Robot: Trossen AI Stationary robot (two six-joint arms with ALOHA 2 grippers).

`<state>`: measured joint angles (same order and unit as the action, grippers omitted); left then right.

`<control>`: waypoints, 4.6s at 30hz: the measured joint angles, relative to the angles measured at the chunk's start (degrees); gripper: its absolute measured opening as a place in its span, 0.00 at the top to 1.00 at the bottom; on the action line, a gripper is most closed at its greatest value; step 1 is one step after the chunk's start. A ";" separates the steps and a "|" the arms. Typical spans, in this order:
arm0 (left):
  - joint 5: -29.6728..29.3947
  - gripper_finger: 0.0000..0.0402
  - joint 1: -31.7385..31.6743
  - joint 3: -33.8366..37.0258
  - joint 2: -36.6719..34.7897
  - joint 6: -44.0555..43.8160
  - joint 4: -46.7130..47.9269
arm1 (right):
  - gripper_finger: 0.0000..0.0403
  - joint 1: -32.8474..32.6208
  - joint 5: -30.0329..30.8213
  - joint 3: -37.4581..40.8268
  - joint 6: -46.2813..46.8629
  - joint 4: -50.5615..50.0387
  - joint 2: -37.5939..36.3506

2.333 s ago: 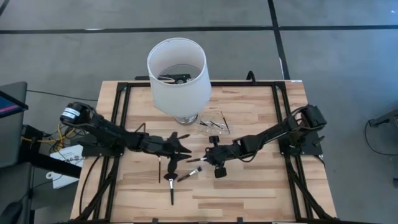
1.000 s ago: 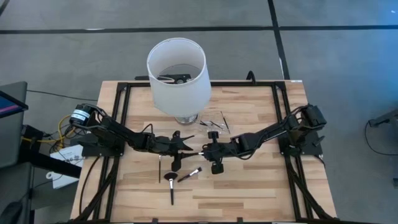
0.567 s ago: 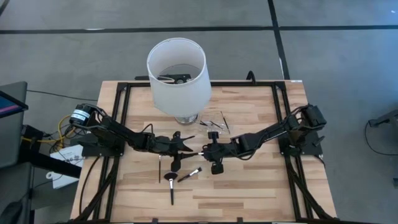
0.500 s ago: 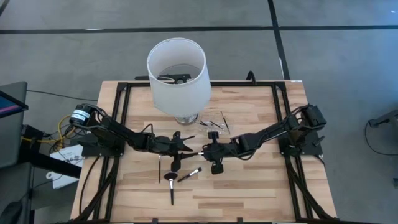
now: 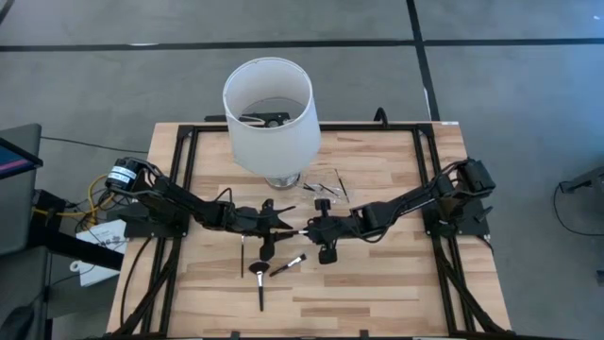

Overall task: Put items in baskets/containers
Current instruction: Put the powder brush into the transparent organizer

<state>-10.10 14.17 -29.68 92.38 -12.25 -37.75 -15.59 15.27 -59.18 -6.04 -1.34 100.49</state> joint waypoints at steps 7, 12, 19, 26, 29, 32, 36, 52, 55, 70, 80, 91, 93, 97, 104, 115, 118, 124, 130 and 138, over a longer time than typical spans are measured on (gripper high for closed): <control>0.00 0.83 0.00 0.01 0.00 0.00 -0.18 | 0.89 0.07 0.15 0.02 0.00 0.00 0.00; -0.05 0.90 0.00 0.03 0.00 0.09 -0.29 | 0.86 0.00 1.60 0.04 0.00 0.02 0.00; -1.25 0.89 -0.12 0.03 0.00 -0.17 -0.60 | 0.77 -0.58 9.00 -0.29 -0.02 0.03 -2.19; -3.36 0.90 -0.96 0.05 0.02 -0.20 -3.11 | 0.68 -4.83 14.95 -4.22 -1.25 -0.04 -11.13; -4.34 0.89 -0.92 0.05 0.02 0.18 -7.73 | 0.66 -7.80 15.22 -4.48 1.47 -0.11 -15.98; -4.34 0.87 -0.79 0.05 0.02 2.11 -11.75 | 0.65 -11.52 15.38 -4.48 4.33 -0.85 -20.56; -4.29 0.89 -0.79 0.05 0.02 3.74 -15.42 | 0.64 -16.93 20.51 -4.21 5.37 -5.83 -25.30; -1.58 0.88 -0.73 0.03 0.02 4.96 -25.40 | 0.64 -12.02 23.79 16.83 23.68 22.59 -8.15; -1.27 0.87 -0.77 0.03 0.01 4.96 -25.34 | 0.64 -9.86 20.90 16.81 17.15 31.79 -6.42; 1.77 0.88 -0.68 0.03 0.02 7.52 -31.11 | 0.64 -7.80 23.41 16.72 3.20 42.23 -9.31; 1.97 0.88 -0.53 0.01 0.02 9.52 -32.49 | 0.64 -5.10 11.86 16.76 0.11 53.67 -9.31; 2.33 0.88 -0.37 0.01 0.02 12.48 -33.56 | 0.84 -4.61 11.15 16.76 0.54 54.16 -9.31; 3.94 0.88 -0.37 0.01 0.02 12.76 -33.56 | 0.90 -4.61 9.66 16.76 0.80 54.23 -9.31; 4.66 0.86 -0.37 0.01 0.02 12.58 -33.54 | 0.91 -4.50 7.98 16.76 0.63 54.23 -9.31; 4.54 0.81 -0.44 0.01 0.02 12.42 -33.37 | 0.89 -4.65 9.63 16.76 2.99 54.10 -9.77; 2.67 0.68 -0.76 0.03 0.02 12.33 -32.59 | 0.91 -11.43 30.28 16.74 1.24 38.62 -17.39; 2.68 0.65 -0.76 0.03 0.02 12.35 -32.60 | 0.91 -13.98 42.84 16.72 6.66 27.47 -20.78; 2.68 0.65 -0.76 0.05 0.02 12.12 -32.60 | 0.90 -12.64 53.76 16.72 33.04 2.78 -23.77; 2.68 0.67 -0.76 0.05 0.02 10.21 -32.60 | 0.90 -5.78 45.58 16.72 46.94 -9.06 -21.72; 2.68 0.69 -0.76 0.05 0.02 9.86 -31.78 | 0.90 0.60 36.05 16.72 51.21 -11.69 -16.44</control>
<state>-7.42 13.41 -29.63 92.40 -2.39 -69.53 -14.99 51.31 -42.46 45.17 -13.04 84.05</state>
